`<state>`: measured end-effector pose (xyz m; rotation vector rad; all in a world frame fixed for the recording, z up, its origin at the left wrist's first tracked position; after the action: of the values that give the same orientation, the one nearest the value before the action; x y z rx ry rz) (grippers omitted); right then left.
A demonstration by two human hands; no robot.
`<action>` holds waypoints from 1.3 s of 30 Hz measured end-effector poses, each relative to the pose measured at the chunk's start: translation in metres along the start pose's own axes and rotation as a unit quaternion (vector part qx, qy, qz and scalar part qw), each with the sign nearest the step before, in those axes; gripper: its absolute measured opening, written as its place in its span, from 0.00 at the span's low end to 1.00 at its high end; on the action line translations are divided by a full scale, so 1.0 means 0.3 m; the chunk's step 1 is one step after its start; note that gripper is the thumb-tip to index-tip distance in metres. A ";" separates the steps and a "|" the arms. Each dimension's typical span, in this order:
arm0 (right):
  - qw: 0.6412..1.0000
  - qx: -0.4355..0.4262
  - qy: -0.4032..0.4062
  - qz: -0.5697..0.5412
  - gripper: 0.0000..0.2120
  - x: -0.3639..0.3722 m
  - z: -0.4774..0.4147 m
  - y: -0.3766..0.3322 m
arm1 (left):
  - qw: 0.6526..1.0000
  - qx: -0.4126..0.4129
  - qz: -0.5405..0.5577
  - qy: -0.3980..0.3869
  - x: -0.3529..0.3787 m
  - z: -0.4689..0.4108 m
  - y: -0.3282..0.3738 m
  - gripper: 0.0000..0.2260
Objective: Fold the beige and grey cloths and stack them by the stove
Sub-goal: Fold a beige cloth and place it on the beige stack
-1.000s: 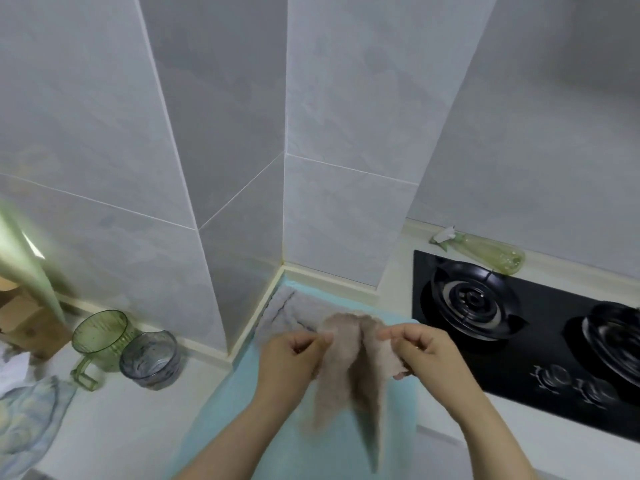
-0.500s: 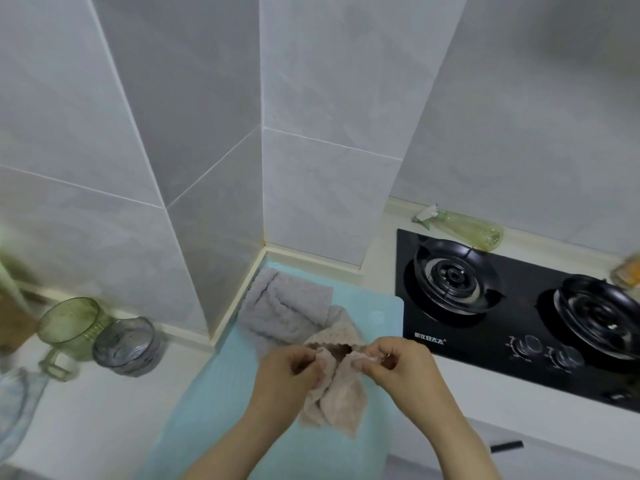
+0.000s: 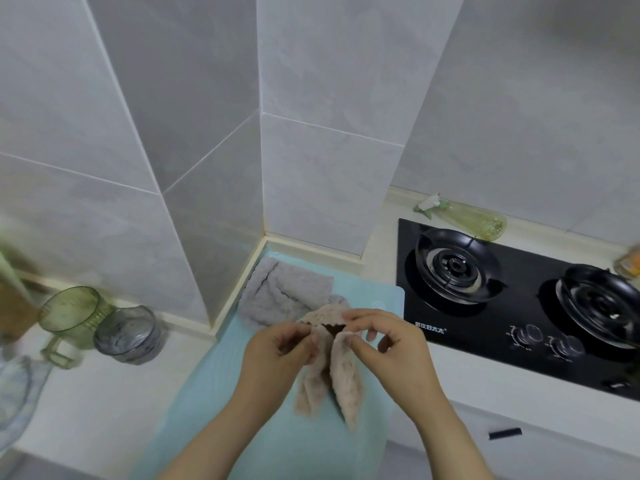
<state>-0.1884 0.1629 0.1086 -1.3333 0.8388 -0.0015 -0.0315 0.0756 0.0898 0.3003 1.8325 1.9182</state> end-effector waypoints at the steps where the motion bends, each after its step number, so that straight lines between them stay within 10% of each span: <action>1: 1.000 0.009 -0.007 -0.008 0.11 0.000 -0.004 -0.007 | 1.000 0.010 -0.001 0.001 -0.003 -0.001 0.009 0.06; 39: 0.998 -0.034 -0.044 0.022 0.06 -0.021 -0.031 -0.113 | 0.983 0.139 -0.113 -0.026 -0.058 -0.019 0.114 0.09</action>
<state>-0.1826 0.1483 0.1407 -1.3678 0.7995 0.1196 -0.0252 0.0623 0.1257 0.2192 2.0055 1.4909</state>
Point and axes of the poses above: each hand's wrist, its own z-axis away from the middle knuckle, its own x-axis out of the palm, y = z × x, the point moved 1 cm from there along -z, towards the middle knuckle, and after that the axes turned 6 degrees about x, right-handed, at the moved point
